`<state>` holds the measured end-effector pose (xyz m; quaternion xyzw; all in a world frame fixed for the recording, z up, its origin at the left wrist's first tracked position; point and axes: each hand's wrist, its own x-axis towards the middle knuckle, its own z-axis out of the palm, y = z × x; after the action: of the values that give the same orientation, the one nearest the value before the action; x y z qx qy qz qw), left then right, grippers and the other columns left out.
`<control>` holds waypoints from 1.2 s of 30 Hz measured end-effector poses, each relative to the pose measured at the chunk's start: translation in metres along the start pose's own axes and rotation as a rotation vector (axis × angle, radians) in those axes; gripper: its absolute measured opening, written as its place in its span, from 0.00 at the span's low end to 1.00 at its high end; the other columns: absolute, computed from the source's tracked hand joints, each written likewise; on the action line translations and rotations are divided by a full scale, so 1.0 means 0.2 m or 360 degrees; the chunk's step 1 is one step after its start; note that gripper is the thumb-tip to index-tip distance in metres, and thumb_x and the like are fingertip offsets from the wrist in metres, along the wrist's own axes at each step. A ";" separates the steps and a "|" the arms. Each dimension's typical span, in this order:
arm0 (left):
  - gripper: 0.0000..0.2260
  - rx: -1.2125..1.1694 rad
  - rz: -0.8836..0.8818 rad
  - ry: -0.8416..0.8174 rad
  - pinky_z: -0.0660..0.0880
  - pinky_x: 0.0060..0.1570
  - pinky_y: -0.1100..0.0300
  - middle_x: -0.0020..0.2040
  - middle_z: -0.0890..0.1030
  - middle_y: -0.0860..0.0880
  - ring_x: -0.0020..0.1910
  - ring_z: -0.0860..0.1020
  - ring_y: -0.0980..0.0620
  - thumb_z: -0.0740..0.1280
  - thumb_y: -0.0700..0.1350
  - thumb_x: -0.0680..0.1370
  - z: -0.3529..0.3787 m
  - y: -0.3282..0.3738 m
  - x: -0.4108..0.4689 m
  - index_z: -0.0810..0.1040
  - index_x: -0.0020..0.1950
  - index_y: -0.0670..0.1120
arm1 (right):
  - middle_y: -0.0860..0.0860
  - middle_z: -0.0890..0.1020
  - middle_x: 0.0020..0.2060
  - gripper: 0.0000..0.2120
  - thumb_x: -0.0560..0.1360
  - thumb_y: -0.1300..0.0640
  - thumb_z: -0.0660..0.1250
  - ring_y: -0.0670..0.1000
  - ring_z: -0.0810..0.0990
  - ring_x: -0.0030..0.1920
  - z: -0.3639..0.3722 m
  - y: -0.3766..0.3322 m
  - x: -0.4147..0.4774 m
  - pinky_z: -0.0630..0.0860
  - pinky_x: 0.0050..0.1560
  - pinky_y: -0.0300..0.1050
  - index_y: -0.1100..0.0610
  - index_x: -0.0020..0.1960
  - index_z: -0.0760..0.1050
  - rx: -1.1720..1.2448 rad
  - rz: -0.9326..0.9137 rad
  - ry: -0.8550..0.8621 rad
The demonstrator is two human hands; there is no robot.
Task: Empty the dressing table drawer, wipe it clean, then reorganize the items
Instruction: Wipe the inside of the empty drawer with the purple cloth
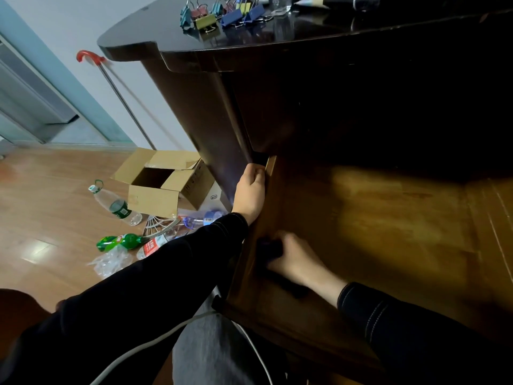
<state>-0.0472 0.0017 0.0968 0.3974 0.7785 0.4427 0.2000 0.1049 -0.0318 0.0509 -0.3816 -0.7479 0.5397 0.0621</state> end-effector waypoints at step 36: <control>0.10 -0.0050 -0.0055 -0.0024 0.73 0.61 0.47 0.51 0.80 0.46 0.55 0.77 0.44 0.56 0.44 0.84 0.00 -0.01 0.01 0.76 0.58 0.45 | 0.48 0.82 0.40 0.13 0.68 0.45 0.72 0.52 0.82 0.40 0.01 -0.06 -0.10 0.79 0.40 0.57 0.49 0.47 0.74 -0.0243 -0.0227 -0.0066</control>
<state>-0.0485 0.0025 0.0959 0.3841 0.7766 0.4483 0.2197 0.1116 -0.0484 0.0670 -0.3197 -0.8132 0.4831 0.0556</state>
